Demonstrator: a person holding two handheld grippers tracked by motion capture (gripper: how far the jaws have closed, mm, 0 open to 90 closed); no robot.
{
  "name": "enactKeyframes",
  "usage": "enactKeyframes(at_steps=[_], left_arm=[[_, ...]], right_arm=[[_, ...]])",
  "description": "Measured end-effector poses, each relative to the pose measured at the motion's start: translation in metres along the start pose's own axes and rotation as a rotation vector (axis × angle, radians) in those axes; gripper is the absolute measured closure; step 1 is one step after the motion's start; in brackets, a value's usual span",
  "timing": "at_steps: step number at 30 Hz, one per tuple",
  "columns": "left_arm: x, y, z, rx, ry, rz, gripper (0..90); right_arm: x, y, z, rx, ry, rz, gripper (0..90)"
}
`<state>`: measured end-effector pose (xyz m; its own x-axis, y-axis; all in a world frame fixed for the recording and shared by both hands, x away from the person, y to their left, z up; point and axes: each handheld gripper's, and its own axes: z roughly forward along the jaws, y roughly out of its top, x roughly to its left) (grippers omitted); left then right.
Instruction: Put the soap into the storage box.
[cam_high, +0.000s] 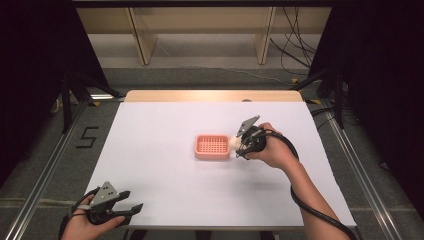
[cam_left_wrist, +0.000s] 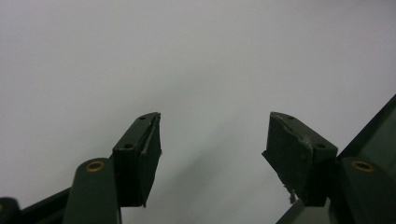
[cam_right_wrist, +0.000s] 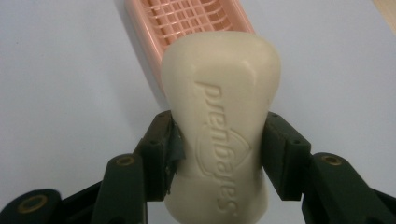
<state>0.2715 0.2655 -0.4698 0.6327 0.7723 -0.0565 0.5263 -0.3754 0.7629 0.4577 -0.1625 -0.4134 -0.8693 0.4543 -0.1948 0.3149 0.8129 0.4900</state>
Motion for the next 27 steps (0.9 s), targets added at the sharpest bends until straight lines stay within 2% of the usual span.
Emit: enactKeyframes(at_steps=[1,3,5,6,7,9,11,17,18,19,20,22,23,25,26,27], left_arm=[[0.001,0.0,-0.001,0.003,0.004,0.014,35.1],[0.001,0.0,-0.001,0.004,0.004,0.013,35.1],[0.001,0.0,-0.001,0.004,0.005,0.012,35.1],[0.001,0.0,-0.001,0.005,0.004,0.014,35.1],[0.001,0.001,-0.001,0.005,0.004,0.014,35.1],[0.001,0.001,-0.001,0.005,0.005,0.014,35.1],[0.001,0.001,-0.001,0.005,0.005,0.014,35.1],[0.001,0.001,-0.001,0.004,0.005,0.014,35.1],[0.002,0.001,-0.002,0.012,0.007,0.033,35.1],[0.002,0.001,-0.002,0.012,0.007,0.034,35.1],[0.002,0.001,-0.002,0.012,0.008,0.034,35.1],[0.002,0.001,-0.002,0.012,0.008,0.033,35.1],[0.001,0.001,-0.001,0.004,0.006,0.013,35.1],[0.002,0.001,-0.002,0.013,0.008,0.035,35.1],[0.003,0.001,-0.002,0.012,0.008,0.035,35.1],[0.003,0.001,-0.002,0.012,0.008,0.036,35.1]], right_arm=[[0.0,0.001,0.0,0.004,0.002,0.008,50.6],[-0.001,0.002,0.001,-0.004,0.004,-0.015,50.6],[0.0,0.003,0.001,0.004,0.002,0.001,50.6],[0.0,0.004,0.002,-0.003,0.003,-0.015,50.6],[0.0,0.004,0.002,0.0,0.005,-0.005,50.6],[0.0,0.005,0.003,-0.002,0.009,-0.022,50.6],[0.001,0.006,0.003,0.005,0.006,-0.002,50.6],[0.0,0.008,0.004,0.004,0.004,-0.01,50.6],[0.0,0.008,0.004,0.002,0.002,-0.014,50.6],[-0.001,0.008,0.004,-0.003,0.004,-0.022,50.6],[0.0,0.008,0.004,0.003,0.006,-0.009,50.6],[-0.001,0.009,0.004,0.006,0.003,-0.013,50.6],[-0.001,0.01,0.004,0.009,0.004,-0.011,50.6],[0.0,0.01,0.004,0.012,0.008,0.002,50.6],[-0.001,0.011,0.005,0.003,-0.001,-0.016,50.6],[-0.001,0.012,0.005,0.01,0.007,-0.011,50.6]])
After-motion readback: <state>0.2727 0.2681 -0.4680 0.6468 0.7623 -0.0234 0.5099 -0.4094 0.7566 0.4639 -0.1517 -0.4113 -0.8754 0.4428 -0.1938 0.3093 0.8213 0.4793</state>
